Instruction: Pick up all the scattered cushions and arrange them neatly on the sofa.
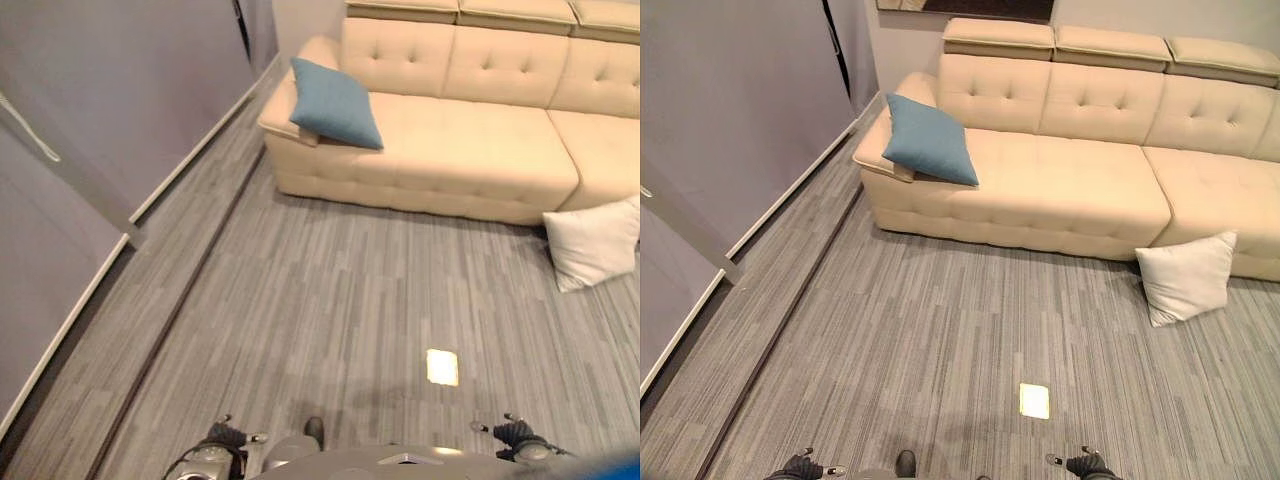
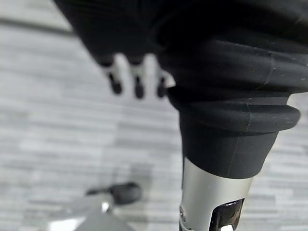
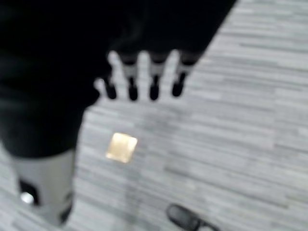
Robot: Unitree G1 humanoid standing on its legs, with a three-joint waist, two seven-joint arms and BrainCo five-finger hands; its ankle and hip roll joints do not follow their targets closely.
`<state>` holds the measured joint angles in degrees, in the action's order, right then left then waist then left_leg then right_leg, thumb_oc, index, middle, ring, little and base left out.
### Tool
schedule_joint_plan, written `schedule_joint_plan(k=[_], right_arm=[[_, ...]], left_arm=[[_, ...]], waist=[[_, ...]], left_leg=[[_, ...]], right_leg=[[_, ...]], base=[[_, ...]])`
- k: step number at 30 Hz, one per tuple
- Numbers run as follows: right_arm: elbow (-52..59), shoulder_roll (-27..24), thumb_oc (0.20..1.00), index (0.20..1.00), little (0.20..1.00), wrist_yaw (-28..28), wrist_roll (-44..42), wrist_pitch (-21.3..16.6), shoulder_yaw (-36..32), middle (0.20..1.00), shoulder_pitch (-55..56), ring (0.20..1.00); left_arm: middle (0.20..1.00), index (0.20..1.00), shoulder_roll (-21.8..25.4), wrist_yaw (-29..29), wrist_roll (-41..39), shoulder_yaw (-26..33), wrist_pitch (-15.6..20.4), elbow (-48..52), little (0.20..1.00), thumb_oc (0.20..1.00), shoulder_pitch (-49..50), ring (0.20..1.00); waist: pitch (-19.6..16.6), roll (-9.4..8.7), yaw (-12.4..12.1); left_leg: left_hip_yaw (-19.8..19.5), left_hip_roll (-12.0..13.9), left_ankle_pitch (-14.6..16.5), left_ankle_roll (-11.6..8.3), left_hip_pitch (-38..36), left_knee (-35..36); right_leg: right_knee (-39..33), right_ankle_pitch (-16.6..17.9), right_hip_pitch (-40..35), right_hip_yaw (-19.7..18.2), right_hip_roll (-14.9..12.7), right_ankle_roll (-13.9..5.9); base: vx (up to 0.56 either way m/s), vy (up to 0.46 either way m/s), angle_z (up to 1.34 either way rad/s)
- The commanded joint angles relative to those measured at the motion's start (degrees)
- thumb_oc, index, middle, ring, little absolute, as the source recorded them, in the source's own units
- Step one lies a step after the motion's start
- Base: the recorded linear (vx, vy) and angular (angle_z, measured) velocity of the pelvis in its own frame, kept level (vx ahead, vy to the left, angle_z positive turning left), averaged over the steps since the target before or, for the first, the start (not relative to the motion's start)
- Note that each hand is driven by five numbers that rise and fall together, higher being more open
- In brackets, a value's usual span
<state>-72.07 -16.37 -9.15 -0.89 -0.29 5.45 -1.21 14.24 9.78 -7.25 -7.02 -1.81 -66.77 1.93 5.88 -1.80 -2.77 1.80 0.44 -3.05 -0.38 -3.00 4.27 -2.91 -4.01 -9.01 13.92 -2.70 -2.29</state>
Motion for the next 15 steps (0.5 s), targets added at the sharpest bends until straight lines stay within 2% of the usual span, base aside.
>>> schedule_joint_plan(k=[1,15], right_arm=[[-1.1,0.06,1.0,1.0,1.0,-0.62,0.17,-0.07,1.84,1.0,-1.79,1.0],[-2.65,0.37,1.0,1.0,1.0,-0.57,1.64,0.92,1.85,1.0,-1.02,1.0]], left_arm=[[1.0,1.0,0.07,0.44,0.94,1.41,0.81,-3.16,1.0,1.0,-2.7,1.0],[1.0,1.0,-0.06,-0.33,-0.17,1.94,0.57,-3.24,1.0,1.0,-2.05,1.0]], waist=[[-0.19,-1.59,-0.71],[-0.78,-1.83,-1.21]], left_leg=[[-4.64,-2.81,1.38,0.53,-1.28,0.73],[-4.31,-2.72,2.54,0.89,-2.45,0.73]], right_leg=[[-0.66,6.62,3.08,-5.4,0.07,-1.79],[-0.16,6.09,2.19,-4.59,-0.61,-2.28]], base=[[0.01,-0.006,0.19],[0.01,0.008,0.02]])
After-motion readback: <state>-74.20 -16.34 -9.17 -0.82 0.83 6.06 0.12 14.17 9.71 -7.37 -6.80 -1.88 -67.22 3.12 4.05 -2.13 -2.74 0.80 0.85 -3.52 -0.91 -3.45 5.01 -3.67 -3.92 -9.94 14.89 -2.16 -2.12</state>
